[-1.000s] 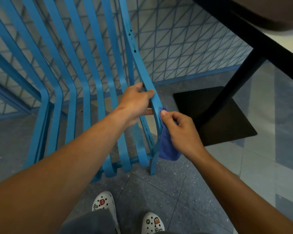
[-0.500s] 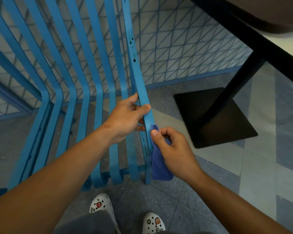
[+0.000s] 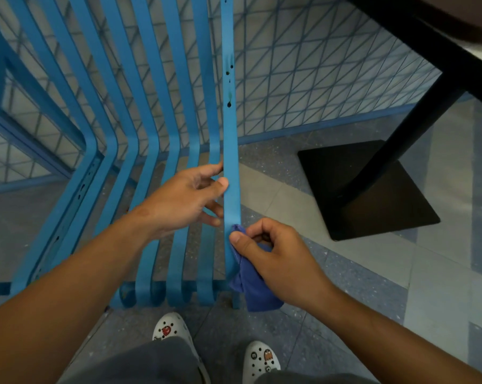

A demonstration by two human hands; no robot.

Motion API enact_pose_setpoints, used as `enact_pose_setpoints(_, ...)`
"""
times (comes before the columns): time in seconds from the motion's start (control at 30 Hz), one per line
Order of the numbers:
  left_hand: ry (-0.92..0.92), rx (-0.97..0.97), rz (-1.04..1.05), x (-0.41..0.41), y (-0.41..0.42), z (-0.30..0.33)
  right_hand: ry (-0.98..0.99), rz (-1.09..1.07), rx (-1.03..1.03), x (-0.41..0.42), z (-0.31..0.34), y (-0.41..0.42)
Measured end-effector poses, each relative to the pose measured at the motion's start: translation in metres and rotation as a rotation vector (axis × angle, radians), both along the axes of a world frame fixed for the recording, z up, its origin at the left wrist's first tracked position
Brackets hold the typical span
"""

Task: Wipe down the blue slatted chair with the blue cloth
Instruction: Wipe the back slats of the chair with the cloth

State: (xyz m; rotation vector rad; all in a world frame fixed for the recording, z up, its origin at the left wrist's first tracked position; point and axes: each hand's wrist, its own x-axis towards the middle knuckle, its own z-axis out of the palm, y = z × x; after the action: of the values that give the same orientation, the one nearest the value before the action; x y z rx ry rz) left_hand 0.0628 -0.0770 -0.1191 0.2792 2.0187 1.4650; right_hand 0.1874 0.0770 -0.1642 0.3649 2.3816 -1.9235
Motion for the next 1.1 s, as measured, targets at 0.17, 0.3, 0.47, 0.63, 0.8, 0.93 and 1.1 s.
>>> enact_pose_setpoints(0.17,0.105,-0.076,0.102,-0.027,0.004,0.002,0.034,-0.107,0.028,-0.026,0.004,0.001)
enact_pose_setpoints(0.3,0.082,-0.021,0.205,-0.041,0.020,0.006,0.049,-0.151,0.055,-0.058,0.008,0.005)
enact_pose_setpoints(0.47,0.012,0.074,0.387,-0.050,0.031,0.013,0.126,-0.186,0.146,-0.099,0.011,0.012)
enact_pose_setpoints(0.63,-0.021,0.071,0.448,-0.054,0.029,0.013,0.134,-0.196,0.197,-0.145,0.018,0.021)
enact_pose_setpoints(0.8,-0.001,0.073,0.429,-0.048,0.030,0.017,0.084,-0.212,0.172,-0.181,0.035,0.025)
enact_pose_setpoints(0.93,-0.018,0.072,0.417,-0.045,0.028,0.020,0.073,-0.188,0.160,-0.181,0.039,0.025)
enact_pose_setpoints(1.1,-0.015,0.075,0.354,-0.035,0.031,0.022,0.059,-0.155,0.128,-0.155,0.032,0.023)
